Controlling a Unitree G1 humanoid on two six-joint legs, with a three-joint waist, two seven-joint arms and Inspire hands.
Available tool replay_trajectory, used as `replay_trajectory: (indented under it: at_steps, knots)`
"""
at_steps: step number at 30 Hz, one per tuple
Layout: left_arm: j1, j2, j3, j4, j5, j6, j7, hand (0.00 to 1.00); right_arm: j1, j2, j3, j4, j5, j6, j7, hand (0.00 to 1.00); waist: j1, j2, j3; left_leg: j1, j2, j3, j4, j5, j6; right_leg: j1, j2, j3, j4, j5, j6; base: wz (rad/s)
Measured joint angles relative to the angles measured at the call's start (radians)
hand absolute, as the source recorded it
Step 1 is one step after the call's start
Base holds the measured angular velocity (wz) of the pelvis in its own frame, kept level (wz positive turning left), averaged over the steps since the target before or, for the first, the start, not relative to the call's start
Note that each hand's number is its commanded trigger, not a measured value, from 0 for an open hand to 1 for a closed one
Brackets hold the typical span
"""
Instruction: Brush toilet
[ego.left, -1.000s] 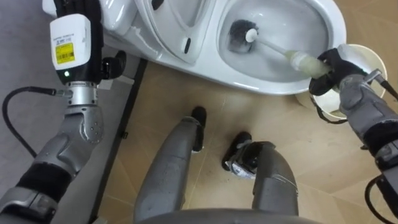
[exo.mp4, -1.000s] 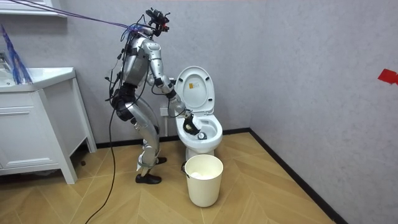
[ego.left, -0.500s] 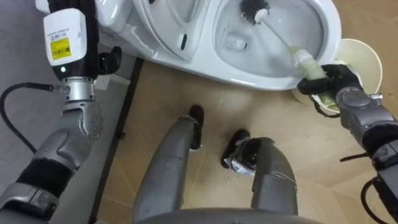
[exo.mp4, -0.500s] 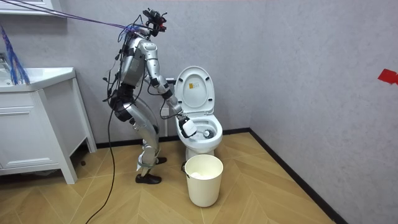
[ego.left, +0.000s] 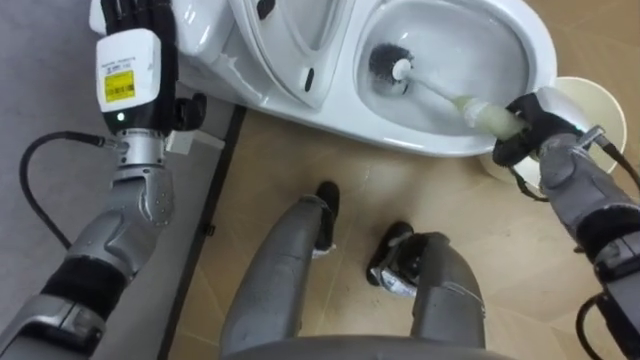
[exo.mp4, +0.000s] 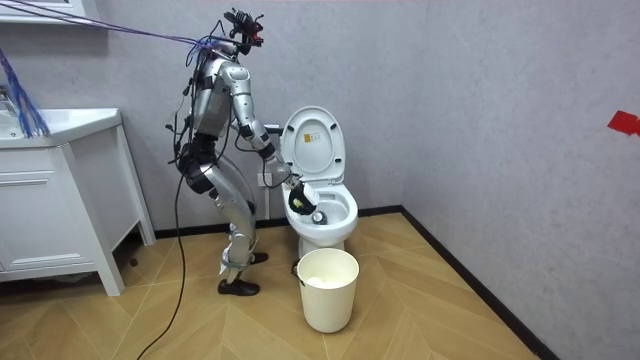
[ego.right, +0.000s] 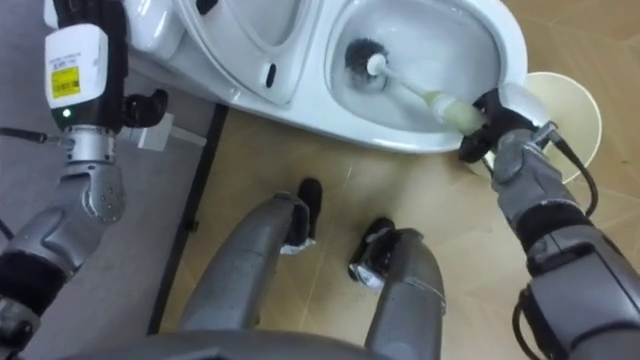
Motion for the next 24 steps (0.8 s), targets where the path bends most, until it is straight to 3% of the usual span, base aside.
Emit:
replay_trajectory:
  at_steps: [4,8,10,11,12,13,15,18,22,23,24]
  knots:
    - [0.031,0.000,0.003,0.013,-0.018,-0.003,-0.033,0.00,0.058,-0.002,0.011,-0.036,-0.003,-0.001,0.017,1.00,0.000,0.000,-0.0013,0.066,0.006,0.002,-0.030,-0.004,-0.007,0.066,0.016,0.002,-0.041,0.004,0.001,-0.04]
    - [0.104,-0.005,0.018,0.025,-0.018,-0.017,-0.060,0.00,0.179,0.001,0.004,-0.095,-0.040,-0.021,0.025,1.00,-0.004,-0.009,-0.0137,0.166,0.007,0.015,-0.094,-0.006,-0.013,0.156,0.029,0.012,-0.110,0.010,0.009,-0.05]
    - [0.148,-0.008,0.031,0.032,-0.017,-0.027,-0.078,0.00,0.230,0.005,-0.020,-0.106,-0.039,-0.035,0.042,1.00,-0.026,-0.010,-0.0183,0.217,0.001,0.015,-0.127,-0.005,-0.015,0.206,0.029,0.007,-0.139,0.009,0.014,0.05]
    - [0.177,-0.010,0.045,0.031,-0.017,-0.033,-0.086,0.00,0.271,0.006,-0.029,-0.124,-0.039,-0.039,0.052,1.00,-0.033,-0.015,-0.0293,0.241,0.000,0.014,-0.140,-0.005,-0.015,0.236,0.030,0.001,-0.160,0.008,0.017,0.11]
    - [0.202,-0.011,0.054,0.031,-0.016,-0.033,-0.093,0.00,0.304,0.009,-0.036,-0.132,-0.040,-0.041,0.067,1.00,-0.046,-0.022,-0.0343,0.271,-0.001,0.019,-0.153,-0.005,-0.015,0.272,0.033,-0.004,-0.183,0.008,0.019,0.12]
    - [0.216,-0.013,0.058,0.031,-0.016,-0.033,-0.095,0.00,0.320,0.013,-0.041,-0.135,-0.039,-0.042,0.075,1.00,-0.055,-0.026,-0.0348,0.290,-0.002,0.020,-0.163,-0.005,-0.015,0.294,0.034,-0.008,-0.196,0.008,0.021,0.08]
    - [0.274,-0.016,0.076,0.030,-0.017,-0.034,-0.099,0.00,0.407,0.036,-0.072,-0.175,-0.037,-0.040,0.095,1.00,-0.067,-0.053,-0.0470,0.373,0.001,0.031,-0.206,-0.005,-0.015,0.384,0.050,-0.008,-0.261,0.014,0.032,0.02]
    - [0.345,-0.038,0.112,0.025,-0.017,-0.036,-0.127,0.00,0.523,0.055,-0.120,-0.242,-0.049,-0.044,0.115,1.00,-0.073,-0.074,-0.0556,0.488,0.000,0.032,-0.248,-0.005,-0.015,0.517,0.068,-0.008,-0.357,0.029,0.045,-0.04]
    - [0.446,-0.060,0.158,0.021,-0.017,-0.058,-0.133,0.00,0.632,0.091,-0.227,-0.310,-0.058,-0.048,0.113,1.00,-0.085,-0.078,-0.0558,0.604,0.000,0.034,-0.295,-0.015,-0.028,0.643,0.084,-0.002,-0.450,0.045,0.058,-0.09]
    - [0.488,-0.071,0.177,0.009,-0.018,-0.056,-0.134,0.00,0.671,0.098,-0.251,-0.344,-0.055,-0.048,0.112,1.00,-0.085,-0.076,-0.0590,0.639,0.001,0.037,-0.315,-0.019,-0.029,0.673,0.087,0.005,-0.470,0.047,0.061,-0.19]
    - [0.526,-0.084,0.194,0.005,-0.019,-0.054,-0.136,0.00,0.704,0.107,-0.274,-0.371,-0.053,-0.049,0.111,1.00,-0.088,-0.081,-0.0562,0.669,0.000,0.041,-0.329,-0.021,-0.030,0.703,0.089,0.009,-0.487,0.049,0.064,-0.17]
